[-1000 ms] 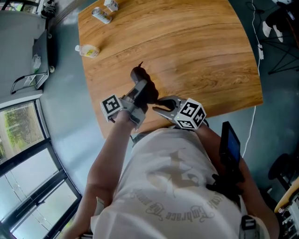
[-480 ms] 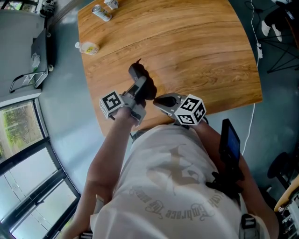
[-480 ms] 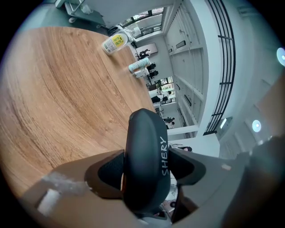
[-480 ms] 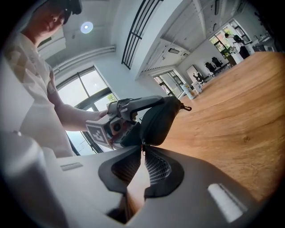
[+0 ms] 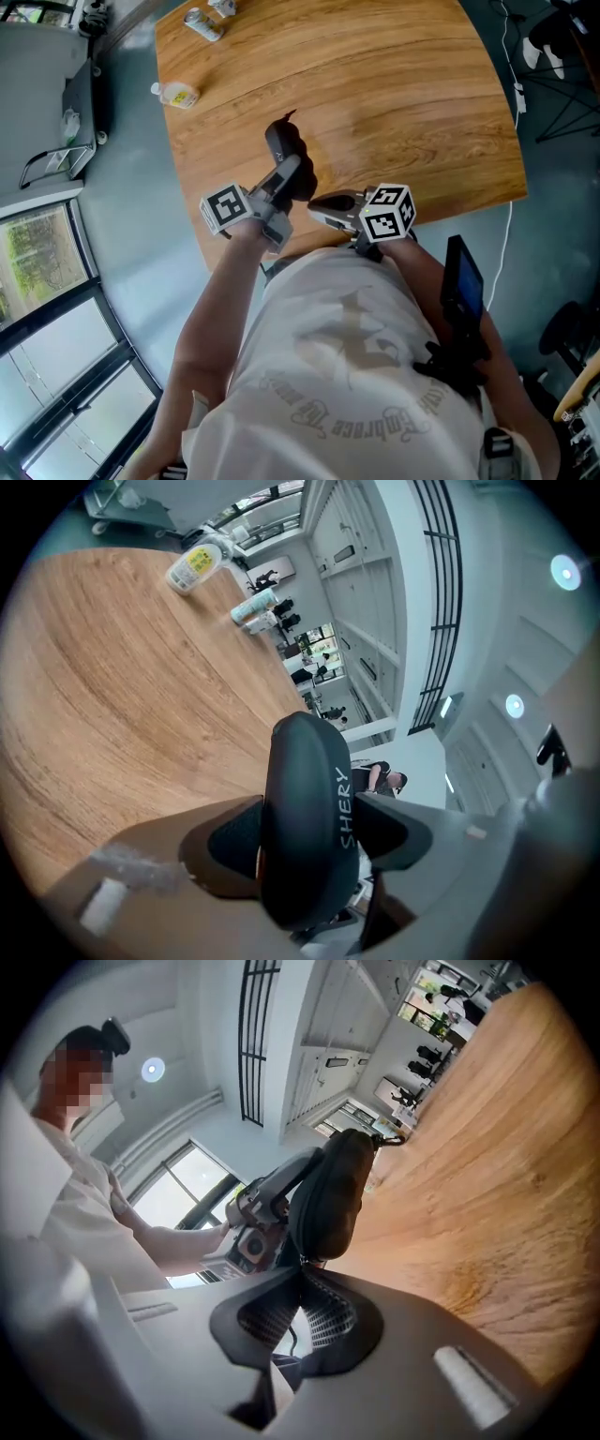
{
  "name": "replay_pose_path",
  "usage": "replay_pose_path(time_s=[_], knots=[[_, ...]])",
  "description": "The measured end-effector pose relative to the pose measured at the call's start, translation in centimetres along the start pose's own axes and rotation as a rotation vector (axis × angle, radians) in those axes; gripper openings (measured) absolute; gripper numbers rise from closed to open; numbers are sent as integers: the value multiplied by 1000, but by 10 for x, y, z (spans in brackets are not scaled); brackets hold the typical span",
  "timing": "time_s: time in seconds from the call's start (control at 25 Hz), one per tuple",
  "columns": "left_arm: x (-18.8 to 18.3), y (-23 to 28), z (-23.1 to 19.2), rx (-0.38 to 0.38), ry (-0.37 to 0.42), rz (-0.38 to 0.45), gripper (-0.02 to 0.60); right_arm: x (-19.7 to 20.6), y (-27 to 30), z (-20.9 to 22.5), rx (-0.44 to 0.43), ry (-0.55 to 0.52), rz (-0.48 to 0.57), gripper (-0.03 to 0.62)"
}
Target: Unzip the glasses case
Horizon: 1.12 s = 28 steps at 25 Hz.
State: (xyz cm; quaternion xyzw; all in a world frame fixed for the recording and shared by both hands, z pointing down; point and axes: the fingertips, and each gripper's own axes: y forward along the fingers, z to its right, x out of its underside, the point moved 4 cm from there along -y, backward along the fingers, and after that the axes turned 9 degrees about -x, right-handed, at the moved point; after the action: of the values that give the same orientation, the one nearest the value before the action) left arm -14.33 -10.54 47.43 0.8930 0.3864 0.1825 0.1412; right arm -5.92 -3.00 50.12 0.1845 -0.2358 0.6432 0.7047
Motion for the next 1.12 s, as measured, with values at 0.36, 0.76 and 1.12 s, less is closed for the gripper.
replay_pose_path(time_s=[0.36,0.76,1.12], knots=[[1,0,9,8,61,-19,310,-2,-3,-1,-100,164,116,8],[7,0,-3,-146,352,-132,306,-3,-8,2,-127,257,193,8],[19,1,1,-176,570,-248,305,-1,-13,6,-151,302,217,8]])
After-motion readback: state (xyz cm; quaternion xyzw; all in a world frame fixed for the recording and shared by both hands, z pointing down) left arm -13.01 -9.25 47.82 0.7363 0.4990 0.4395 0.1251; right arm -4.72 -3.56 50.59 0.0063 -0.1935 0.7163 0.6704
